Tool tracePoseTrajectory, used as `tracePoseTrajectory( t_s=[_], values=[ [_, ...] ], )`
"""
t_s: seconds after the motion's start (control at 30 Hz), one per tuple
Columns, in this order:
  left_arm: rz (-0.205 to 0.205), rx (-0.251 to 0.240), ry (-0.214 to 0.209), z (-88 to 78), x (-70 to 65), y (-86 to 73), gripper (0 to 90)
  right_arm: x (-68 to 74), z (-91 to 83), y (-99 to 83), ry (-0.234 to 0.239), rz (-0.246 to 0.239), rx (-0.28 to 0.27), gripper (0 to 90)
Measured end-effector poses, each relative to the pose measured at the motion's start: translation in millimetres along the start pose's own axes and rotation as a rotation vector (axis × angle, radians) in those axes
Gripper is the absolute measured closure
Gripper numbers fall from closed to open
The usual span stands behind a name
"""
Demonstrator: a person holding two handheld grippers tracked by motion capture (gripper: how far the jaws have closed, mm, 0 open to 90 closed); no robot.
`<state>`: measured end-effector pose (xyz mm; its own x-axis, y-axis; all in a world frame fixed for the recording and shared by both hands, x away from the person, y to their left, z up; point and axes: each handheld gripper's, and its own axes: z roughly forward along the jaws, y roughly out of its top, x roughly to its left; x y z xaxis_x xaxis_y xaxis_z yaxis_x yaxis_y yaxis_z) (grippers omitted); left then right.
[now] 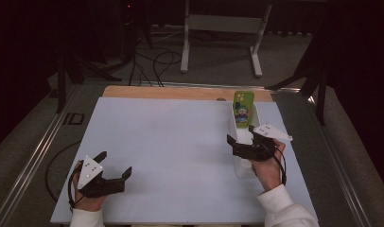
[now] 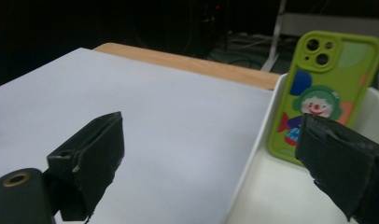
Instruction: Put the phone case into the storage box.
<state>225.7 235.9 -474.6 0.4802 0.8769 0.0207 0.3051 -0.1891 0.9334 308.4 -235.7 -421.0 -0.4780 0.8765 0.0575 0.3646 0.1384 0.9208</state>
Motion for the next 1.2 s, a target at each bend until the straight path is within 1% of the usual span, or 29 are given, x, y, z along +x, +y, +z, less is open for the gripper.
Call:
tracePoseTrajectory(
  t_s=[0.1,0.2,0.23,0.33,0.4,0.47,0.57,0.73,0.83,0.9,1.1,1.2],
  values=[
    [-0.002,-0.002,-0.001,-0.4,0.2,0.2,0.0,1.1,-7.7,-5.3,0.027,0.014,-0.006,8.5],
    [-0.003,-0.006,-0.003,-1.1,0.1,1.0,0.0,2.9,-15.6,-13.4,0.053,0.016,-0.007,8.4],
    [-0.002,-0.006,-0.003,-1.3,0.2,1.2,0.0,4.1,-18.0,-16.7,0.057,0.012,-0.01,8.4],
    [-0.002,-0.007,-0.002,-1.7,0.0,1.5,0.0,7.9,-24.9,-26.2,0.053,-0.027,-0.025,8.3],
    [-0.002,-0.007,-0.005,-1.7,0.0,1.7,0.0,9.7,-28.2,-31.8,0.062,-0.039,-0.032,8.2],
    [0.001,-0.008,-0.005,-2.1,-0.1,2.0,0.0,11.0,-30.7,-36.7,0.058,-0.047,-0.033,8.2],
    [0.003,-0.01,-0.008,-2.9,0.0,2.6,0.0,12.2,-36.5,-45.3,0.069,-0.04,-0.046,8.2],
    [0.007,-0.009,-0.02,-3.4,0.2,2.8,0.0,15.2,-43.1,-60.1,0.088,-0.056,-0.06,8.2],
    [0.01,-0.009,-0.02,-3.6,0.1,2.9,0.0,16.7,-47.3,-68.1,0.11,-0.041,-0.083,8.2],
    [0.009,-0.01,-0.022,-3.6,0.3,2.7,0.0,18.0,-49.3,-72.7,0.11,-0.049,-0.093,8.2],
    [0.023,-0.012,-0.034,-4.3,-0.3,2.4,0.0,18.5,-55.4,-80.7,0.102,-0.073,-0.104,8.2],
    [0.031,-0.012,-0.047,-4.6,-0.4,1.6,0.0,17.3,-57.7,-83.9,0.105,-0.07,-0.115,8.2]
  ],
)
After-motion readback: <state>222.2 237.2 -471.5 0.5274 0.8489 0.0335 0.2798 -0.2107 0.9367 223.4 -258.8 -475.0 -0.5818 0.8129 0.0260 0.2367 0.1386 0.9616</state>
